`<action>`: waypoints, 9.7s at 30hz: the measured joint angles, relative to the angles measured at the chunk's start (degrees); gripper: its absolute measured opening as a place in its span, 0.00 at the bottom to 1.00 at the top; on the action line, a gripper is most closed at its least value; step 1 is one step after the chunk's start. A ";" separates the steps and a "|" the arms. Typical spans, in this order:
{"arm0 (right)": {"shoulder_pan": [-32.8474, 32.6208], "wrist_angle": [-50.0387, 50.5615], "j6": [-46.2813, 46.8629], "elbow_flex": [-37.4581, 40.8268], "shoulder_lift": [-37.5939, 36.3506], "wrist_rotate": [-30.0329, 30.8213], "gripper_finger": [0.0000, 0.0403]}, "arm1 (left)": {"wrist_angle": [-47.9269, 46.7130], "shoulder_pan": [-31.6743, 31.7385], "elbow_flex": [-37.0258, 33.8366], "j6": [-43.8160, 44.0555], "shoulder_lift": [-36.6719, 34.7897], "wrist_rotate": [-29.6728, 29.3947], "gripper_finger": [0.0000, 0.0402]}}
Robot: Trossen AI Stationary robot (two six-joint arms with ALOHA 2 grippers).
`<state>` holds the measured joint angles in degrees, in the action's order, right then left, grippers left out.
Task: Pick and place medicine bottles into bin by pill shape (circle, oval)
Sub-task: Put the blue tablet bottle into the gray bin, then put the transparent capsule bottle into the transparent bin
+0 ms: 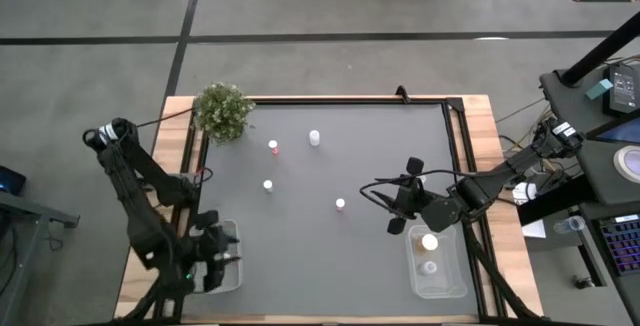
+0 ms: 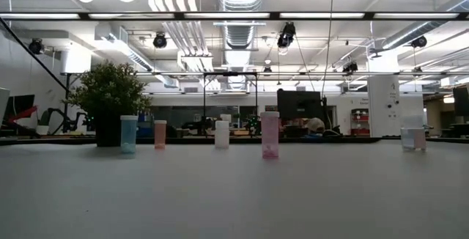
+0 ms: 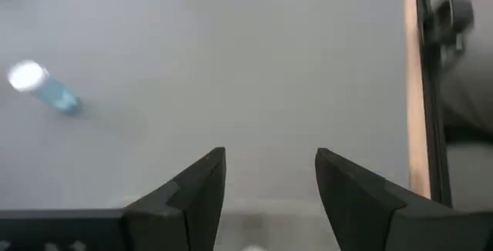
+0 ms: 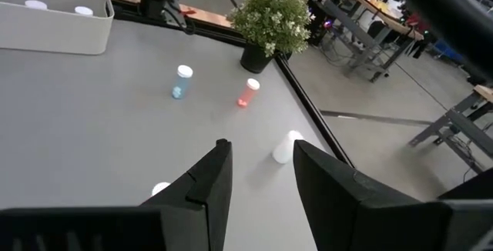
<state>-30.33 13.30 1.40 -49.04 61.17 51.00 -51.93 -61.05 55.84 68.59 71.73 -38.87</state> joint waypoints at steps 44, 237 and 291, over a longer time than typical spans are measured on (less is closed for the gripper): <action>0.00 3.53 2.38 2.75 0.09 -4.65 0.32 | 15.63 61.59 -13.01 -56.81 -2.66 32.32 0.46; 5.15 8.50 33.99 -7.02 6.79 -6.57 0.37 | 61.83 44.73 -19.65 -88.98 -16.11 2.59 0.40; 43.12 46.16 55.32 5.46 6.88 -47.01 0.54 | 62.04 46.15 -19.53 -93.34 -15.70 2.60 0.40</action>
<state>12.80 59.46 56.72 -43.57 68.05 3.99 10.11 -14.90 36.32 -24.75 56.03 -36.27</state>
